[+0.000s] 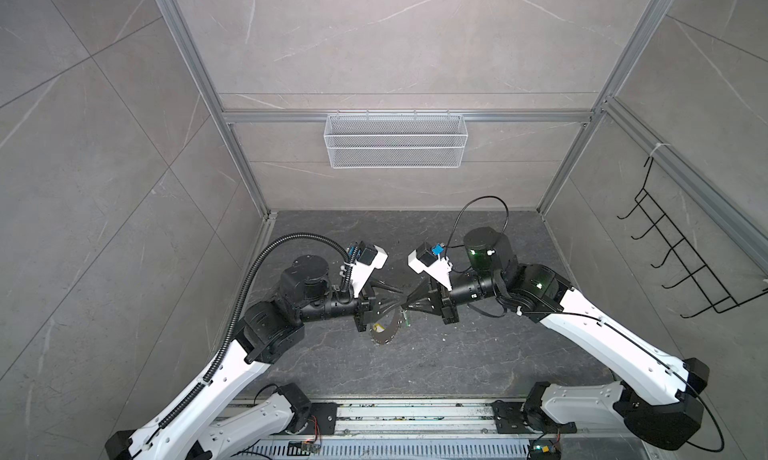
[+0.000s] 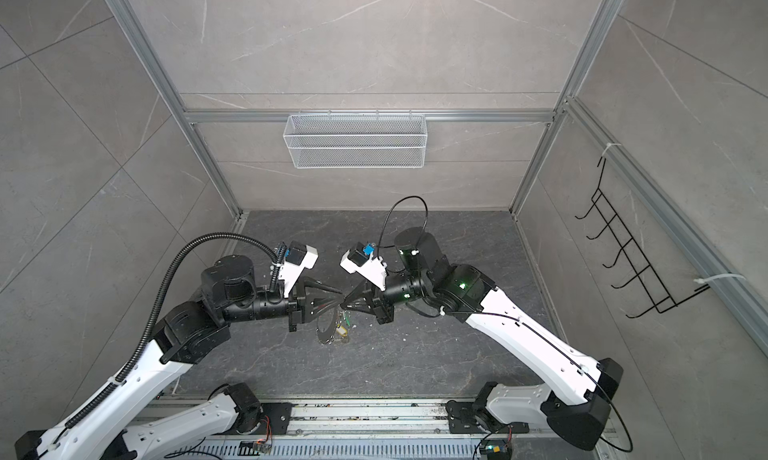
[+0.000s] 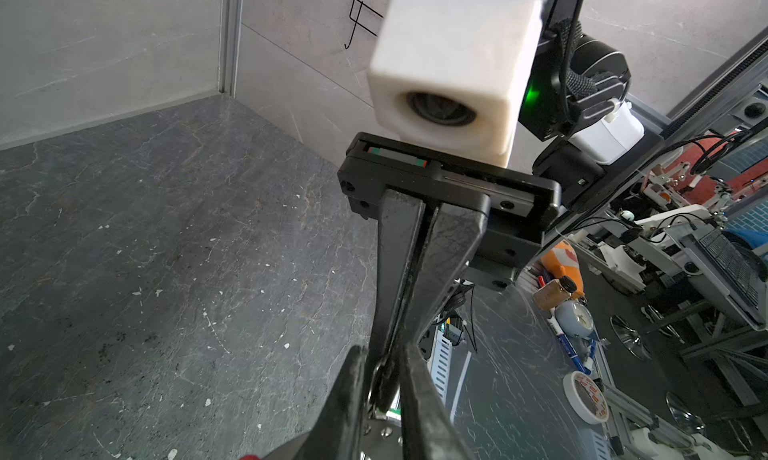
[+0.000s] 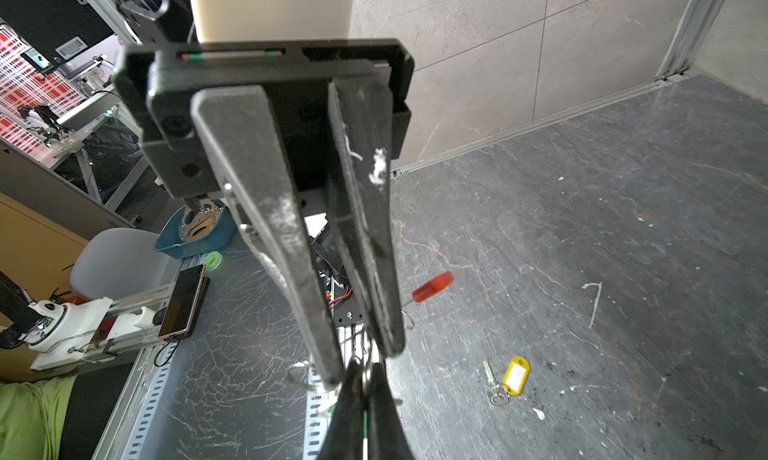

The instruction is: Remove the keys from the keyring

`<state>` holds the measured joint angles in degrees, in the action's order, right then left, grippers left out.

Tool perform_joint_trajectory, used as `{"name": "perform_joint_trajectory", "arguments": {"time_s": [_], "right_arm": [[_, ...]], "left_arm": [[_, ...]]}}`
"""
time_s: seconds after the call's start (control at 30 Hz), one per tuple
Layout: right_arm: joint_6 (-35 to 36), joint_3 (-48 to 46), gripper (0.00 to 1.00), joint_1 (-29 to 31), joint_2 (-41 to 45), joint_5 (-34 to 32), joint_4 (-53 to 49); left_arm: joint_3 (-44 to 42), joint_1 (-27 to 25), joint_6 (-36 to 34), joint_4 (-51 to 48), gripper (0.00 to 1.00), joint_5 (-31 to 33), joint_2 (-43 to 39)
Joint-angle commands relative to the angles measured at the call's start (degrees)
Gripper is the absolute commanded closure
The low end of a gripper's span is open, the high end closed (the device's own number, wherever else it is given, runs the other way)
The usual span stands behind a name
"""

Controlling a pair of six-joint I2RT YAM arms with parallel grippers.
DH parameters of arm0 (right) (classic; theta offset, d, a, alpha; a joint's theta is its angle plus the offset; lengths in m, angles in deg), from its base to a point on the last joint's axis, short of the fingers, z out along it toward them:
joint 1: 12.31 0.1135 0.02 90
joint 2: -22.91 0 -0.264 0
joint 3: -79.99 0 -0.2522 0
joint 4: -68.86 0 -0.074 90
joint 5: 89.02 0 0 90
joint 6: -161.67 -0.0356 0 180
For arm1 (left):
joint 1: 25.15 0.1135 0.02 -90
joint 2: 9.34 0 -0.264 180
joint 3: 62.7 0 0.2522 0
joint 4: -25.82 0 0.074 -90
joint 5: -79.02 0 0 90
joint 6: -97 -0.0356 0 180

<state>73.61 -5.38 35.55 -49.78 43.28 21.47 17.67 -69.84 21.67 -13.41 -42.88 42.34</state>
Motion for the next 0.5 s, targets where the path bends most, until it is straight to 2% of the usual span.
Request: {"name": "perform_joint_trajectory", "arguments": {"time_s": [0.0, 0.17, 0.27, 0.47], "right_arm": [[-0.70, -0.08, 1.00, -0.12, 1.29, -0.93, 4.44], [-0.90, -0.85, 1.00, -0.06, 2.12, -1.94, 5.05], [-1.07, -1.23, 1.00, -0.11, 2.61, -3.10, 5.40], [-1.63, -1.80, 1.00, -0.14, 3.27, -3.71, 6.41]], "left_arm": [[1.65, -0.18, -1.45, -2.90, 0.81, -1.31, 0.49], [1.77, -0.16, -1.59, -3.86, 0.86, -0.44, -0.25], [2.02, -0.14, -1.78, -4.56, 0.78, -0.49, -0.43], [2.21, -0.16, -1.70, -5.13, 0.77, -0.52, -0.09]]}}
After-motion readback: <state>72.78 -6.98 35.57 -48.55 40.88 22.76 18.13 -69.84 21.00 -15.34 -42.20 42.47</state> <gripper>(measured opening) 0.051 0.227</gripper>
